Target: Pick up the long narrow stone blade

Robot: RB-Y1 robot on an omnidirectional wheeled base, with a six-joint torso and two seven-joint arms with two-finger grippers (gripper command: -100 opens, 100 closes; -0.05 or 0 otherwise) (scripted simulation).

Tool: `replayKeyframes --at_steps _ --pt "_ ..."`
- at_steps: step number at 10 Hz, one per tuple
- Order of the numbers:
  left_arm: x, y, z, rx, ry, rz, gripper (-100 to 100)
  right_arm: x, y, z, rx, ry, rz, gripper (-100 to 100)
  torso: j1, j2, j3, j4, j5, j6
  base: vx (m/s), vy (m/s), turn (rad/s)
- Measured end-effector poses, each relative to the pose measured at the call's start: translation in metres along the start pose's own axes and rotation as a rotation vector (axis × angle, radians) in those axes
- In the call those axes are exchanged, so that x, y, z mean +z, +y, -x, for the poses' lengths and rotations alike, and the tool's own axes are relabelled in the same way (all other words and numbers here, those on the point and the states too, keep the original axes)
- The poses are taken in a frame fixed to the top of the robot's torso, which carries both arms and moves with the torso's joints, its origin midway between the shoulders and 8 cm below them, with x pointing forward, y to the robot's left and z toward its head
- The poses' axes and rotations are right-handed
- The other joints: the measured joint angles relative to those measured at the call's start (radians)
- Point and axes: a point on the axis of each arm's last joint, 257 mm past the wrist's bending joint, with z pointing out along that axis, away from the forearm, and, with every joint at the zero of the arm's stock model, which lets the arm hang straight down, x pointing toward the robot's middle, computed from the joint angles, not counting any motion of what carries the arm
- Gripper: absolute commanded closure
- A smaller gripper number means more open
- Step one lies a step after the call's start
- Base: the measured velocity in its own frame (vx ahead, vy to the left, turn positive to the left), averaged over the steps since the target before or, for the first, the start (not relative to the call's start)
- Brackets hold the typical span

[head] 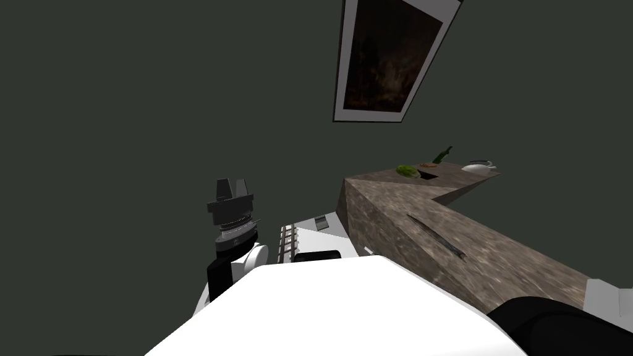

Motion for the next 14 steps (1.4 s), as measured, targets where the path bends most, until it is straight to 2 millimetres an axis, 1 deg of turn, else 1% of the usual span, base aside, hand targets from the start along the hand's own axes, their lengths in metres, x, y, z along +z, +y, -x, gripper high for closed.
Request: replayKeyframes --at_steps 4,5,7,8,10,13,14 --pt "0.0 0.0 0.0 0.0 0.0 0.0 0 0.0 0.0 0.0 0.0 0.0 0.0 -100 0.0 0.0 0.0 0.0 0.0 0.0 0.0 -0.002 -0.002" --pt "0.0 0.0 0.0 0.0 0.0 0.0 0 -0.013 -0.008 -0.004 0.004 0.016 -0.03 -100 -0.001 0.0 0.0 0.0 0.0 0.0 0.072 -0.024 0.057" --pt "0.0 0.0 0.0 0.0 0.0 0.0 0 -0.034 -0.032 -0.013 0.012 0.053 -0.104 -100 -0.002 -0.006 -0.003 -0.001 0.0 0.0 0.113 -0.015 0.05" --pt "0.0 0.0 0.0 0.0 0.0 0.0 0 -0.048 -0.048 -0.015 0.016 0.073 -0.147 -100 -0.002 -0.007 -0.004 -0.002 0.0 0.0 0.076 -0.004 0.015" --pt "0.0 0.0 0.0 0.0 0.0 0.0 0 -0.068 -0.059 -0.021 0.025 0.099 -0.197 -100 -0.001 -0.004 -0.002 -0.001 0.0 0.0 0.043 -0.007 0.026" --pt "0.0 0.0 0.0 0.0 0.0 0.0 0 -0.097 -0.075 -0.025 0.035 0.137 -0.27 -100 0.0 -0.004 -0.002 -0.001 0.0 0.0 0.066 -0.01 0.039" --pt "0.0 0.0 0.0 0.0 0.0 0.0 0 -0.114 -0.083 -0.027 0.039 0.157 -0.306 -100 -0.001 -0.005 -0.003 -0.001 0.0 0.0 0.106 -0.014 0.059"
